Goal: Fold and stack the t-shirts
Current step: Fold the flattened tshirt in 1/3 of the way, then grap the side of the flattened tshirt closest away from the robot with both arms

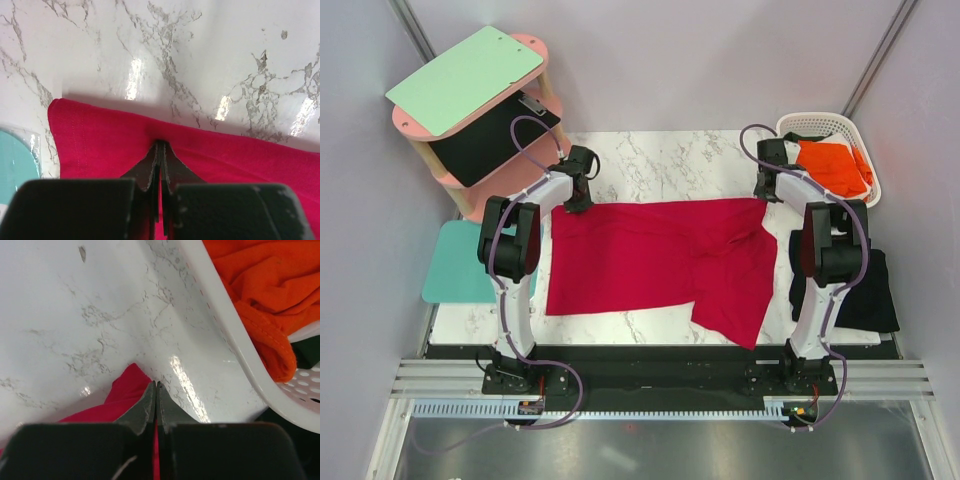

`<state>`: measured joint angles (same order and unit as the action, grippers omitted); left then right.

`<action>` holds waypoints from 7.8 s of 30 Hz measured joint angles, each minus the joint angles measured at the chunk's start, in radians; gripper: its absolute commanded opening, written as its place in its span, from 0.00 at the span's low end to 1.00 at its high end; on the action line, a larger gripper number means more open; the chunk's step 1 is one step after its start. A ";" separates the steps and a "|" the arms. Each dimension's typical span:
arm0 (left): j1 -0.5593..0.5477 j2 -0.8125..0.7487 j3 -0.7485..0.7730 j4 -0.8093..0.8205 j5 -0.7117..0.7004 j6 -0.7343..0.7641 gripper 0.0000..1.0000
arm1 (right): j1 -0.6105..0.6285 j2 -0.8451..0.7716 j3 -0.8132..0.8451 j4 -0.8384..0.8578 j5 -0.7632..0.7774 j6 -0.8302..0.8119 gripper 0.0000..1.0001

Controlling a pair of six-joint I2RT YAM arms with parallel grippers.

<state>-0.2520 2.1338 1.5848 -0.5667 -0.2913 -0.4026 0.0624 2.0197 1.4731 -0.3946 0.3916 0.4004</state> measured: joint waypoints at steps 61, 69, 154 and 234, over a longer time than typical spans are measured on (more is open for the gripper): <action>-0.443 -0.169 -0.152 0.279 0.236 0.026 0.73 | 0.225 0.048 -0.083 0.212 -0.496 -0.003 0.11; -0.415 -0.254 -0.264 0.169 0.129 -0.003 0.02 | 0.229 -0.143 -0.203 0.139 -0.473 -0.014 0.12; -0.261 -0.201 -0.292 -0.021 0.000 -0.078 0.05 | 0.158 -0.435 -0.552 0.073 -0.444 0.105 0.88; -0.221 -0.649 -0.693 0.051 0.009 -0.076 0.87 | 0.177 -0.856 -0.749 -0.037 -0.367 0.112 0.98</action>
<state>-0.4732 1.4853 0.8921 -0.5156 -0.2821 -0.4789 0.2390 1.1633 0.7242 -0.4313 0.0250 0.5125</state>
